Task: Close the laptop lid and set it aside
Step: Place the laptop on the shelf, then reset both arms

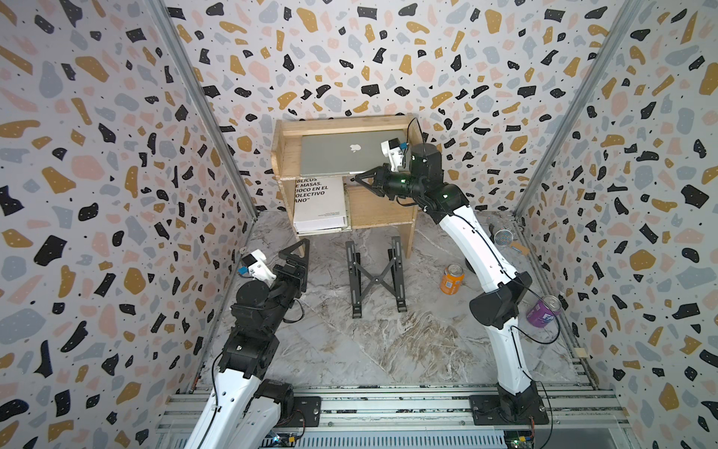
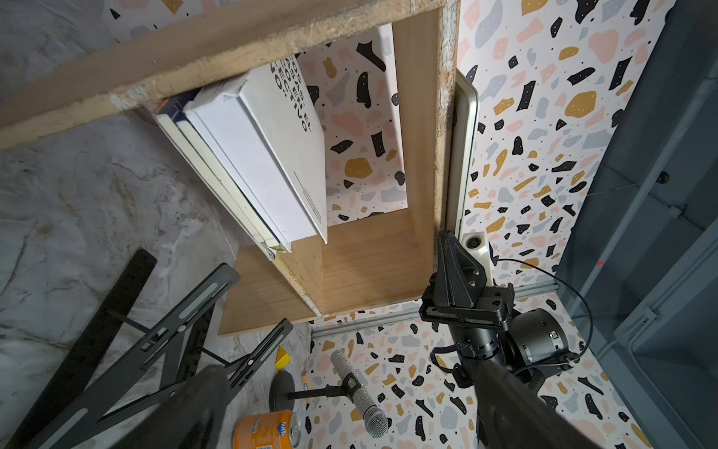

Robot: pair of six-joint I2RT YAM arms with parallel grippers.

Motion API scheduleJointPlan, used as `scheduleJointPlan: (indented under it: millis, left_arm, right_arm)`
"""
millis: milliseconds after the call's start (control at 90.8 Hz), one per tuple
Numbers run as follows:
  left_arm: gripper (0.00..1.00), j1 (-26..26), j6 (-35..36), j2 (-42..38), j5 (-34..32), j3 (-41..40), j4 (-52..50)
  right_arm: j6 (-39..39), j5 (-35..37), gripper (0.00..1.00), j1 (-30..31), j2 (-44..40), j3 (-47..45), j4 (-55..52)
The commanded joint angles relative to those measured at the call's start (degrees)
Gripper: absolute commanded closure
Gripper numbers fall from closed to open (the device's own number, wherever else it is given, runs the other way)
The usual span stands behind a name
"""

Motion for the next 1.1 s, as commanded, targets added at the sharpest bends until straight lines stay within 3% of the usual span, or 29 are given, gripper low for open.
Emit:
scheduleJointPlan:
  millis: [0, 121, 253, 429, 573, 760, 881, 980, 1090]
  left_arm:
    - [0.00, 0.3, 3.2, -1.0, 0.7, -0.8, -0.5]
    - [0.00, 0.3, 6.5, -1.6, 0.3, 0.3, -4.1]
    - [0.00, 0.3, 13.0, -1.2, -1.2, 3.7, -10.6]
    - [0.00, 0.3, 28.0, 3.3, -6.4, 12.6, -22.6]
    - [0.00, 0.3, 37.5, 7.3, -7.5, 19.6, -26.1]
    - [0.00, 0.3, 40.9, 9.8, -16.6, 25.9, -31.6]
    - [0.00, 0.3, 46.4, 8.3, -18.3, 21.7, -25.5]
    - [0.00, 0.3, 48.3, 8.1, -20.5, 17.0, -21.7]
    - [0.00, 0.3, 50.1, 7.0, -25.6, 7.9, -15.4]
  right_arm:
    - [-3.7, -2.9, 0.89, -0.1, -5.1, 1.9, 3.0]
    - [-6.4, -6.2, 0.69, 0.6, -8.5, 0.8, 1.8]
    - [-10.1, -7.9, 0.45, 1.7, -15.3, -8.1, 2.6]
    - [-20.4, -3.1, 0.30, 1.9, -29.6, -25.3, -1.1]
    - [-33.1, 11.0, 0.22, 1.9, -39.5, -36.2, -11.7]
    - [-42.9, 37.7, 0.06, 1.7, -53.7, -59.1, -8.6]
    - [-46.4, 50.1, 0.04, 1.5, -62.5, -75.8, 3.1]
    - [-48.2, 60.0, 0.01, 0.3, -66.8, -83.5, 7.4]
    - [-48.0, 63.7, 0.01, -4.2, -69.7, -91.7, 11.2]
